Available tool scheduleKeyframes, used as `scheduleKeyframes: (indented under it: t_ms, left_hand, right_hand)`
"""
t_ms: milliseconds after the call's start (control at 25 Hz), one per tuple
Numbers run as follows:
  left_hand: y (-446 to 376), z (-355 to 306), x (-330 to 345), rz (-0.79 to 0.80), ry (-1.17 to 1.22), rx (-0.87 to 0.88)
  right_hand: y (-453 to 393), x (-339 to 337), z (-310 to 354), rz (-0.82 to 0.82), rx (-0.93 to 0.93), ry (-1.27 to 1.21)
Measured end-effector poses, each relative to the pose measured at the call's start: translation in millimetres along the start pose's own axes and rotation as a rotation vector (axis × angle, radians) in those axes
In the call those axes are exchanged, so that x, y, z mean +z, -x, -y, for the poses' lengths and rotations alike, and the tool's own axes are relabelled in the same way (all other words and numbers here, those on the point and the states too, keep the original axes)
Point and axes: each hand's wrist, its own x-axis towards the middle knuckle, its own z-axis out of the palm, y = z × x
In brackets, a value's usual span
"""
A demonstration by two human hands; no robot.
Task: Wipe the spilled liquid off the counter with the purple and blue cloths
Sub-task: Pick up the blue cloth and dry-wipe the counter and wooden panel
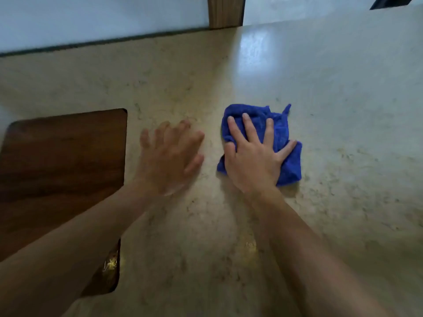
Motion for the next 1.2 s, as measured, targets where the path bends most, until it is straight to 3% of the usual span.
scheduleKeyframes:
  t_ms: [120, 320, 600, 880, 1000, 1200]
  left_hand:
    - [0, 22, 15, 0.046, 0.088, -0.092]
    - [-2, 21, 18, 0.002, 0.115, -0.066]
    - [-5, 26, 16, 0.027, 0.119, -0.06]
    - [-4, 29, 15, 0.0, 0.185, -0.081]
    - [-4, 28, 11, -0.064, 0.182, -0.13]
    - [6, 22, 4, -0.167, 0.132, -0.091]
  right_hand:
    - [-107, -3, 22, 0.039, -0.031, -0.014]
    - [-250, -16, 65, 0.103, -0.095, -0.072]
    - [-272, -3, 80, 0.064, -0.413, 0.045]
    - [-166, -10, 61, 0.211, -0.55, -0.028]
    - [-75, -14, 40, 0.245, -0.563, -0.065]
    - [122, -11, -13, 0.153, -0.472, -0.009]
